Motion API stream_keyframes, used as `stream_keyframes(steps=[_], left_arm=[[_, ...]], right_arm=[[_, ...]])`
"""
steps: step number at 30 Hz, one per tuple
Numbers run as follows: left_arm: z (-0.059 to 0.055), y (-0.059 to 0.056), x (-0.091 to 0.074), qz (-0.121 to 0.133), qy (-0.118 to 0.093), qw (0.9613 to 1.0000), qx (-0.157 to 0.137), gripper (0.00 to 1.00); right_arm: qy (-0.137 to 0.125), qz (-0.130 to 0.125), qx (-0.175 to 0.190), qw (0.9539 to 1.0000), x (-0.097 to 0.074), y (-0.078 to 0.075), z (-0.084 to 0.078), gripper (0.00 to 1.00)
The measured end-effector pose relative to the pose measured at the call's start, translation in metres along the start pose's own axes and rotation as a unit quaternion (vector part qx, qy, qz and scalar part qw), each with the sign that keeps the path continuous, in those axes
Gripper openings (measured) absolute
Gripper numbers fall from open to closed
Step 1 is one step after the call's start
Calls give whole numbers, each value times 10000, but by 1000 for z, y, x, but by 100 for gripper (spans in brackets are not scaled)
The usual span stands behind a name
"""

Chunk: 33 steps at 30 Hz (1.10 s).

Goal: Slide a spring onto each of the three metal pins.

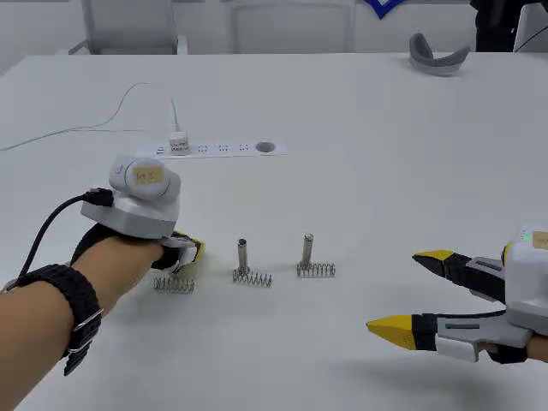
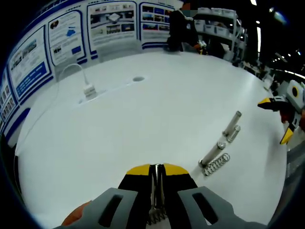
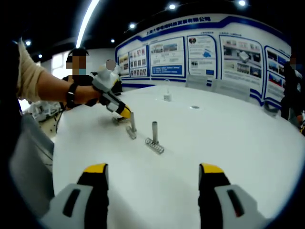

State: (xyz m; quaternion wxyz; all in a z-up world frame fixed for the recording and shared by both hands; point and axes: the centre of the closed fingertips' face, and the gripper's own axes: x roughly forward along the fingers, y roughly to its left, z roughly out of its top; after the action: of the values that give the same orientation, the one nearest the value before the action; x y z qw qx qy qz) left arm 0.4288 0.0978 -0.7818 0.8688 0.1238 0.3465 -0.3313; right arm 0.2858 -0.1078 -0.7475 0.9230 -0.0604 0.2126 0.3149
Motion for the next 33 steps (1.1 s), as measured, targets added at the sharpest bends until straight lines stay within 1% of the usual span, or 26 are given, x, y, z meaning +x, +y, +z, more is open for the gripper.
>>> stream_keyframes(steps=[5, 9, 18, 25, 29, 33], left_arm=[[4, 1, -7, 5, -88, 10000, 3, 7], [8, 0, -16, -10, -202, 9998, -14, 7], [9, -2, -33, -13, -374, 9993, -11, 7], [4, 0, -37, 14, -380, 9993, 14, 7], [0, -1, -41, 46, -382, 9992, 80, 7], [-4, -3, -45, 84, -359, 9990, 251, 7]], right_arm=[[-16, 15, -38, 10000, 0, 2, 3, 79], [-17, 31, -64, 10000, 0, 4, 5, 79], [-41, 71, -110, 9999, 2, 7, 9, 79], [-31, 115, -143, 9998, 3, 11, 11, 79], [-43, 129, -148, 9998, 3, 12, 13, 79], [-43, 155, -168, 9997, 3, 14, 14, 79]])
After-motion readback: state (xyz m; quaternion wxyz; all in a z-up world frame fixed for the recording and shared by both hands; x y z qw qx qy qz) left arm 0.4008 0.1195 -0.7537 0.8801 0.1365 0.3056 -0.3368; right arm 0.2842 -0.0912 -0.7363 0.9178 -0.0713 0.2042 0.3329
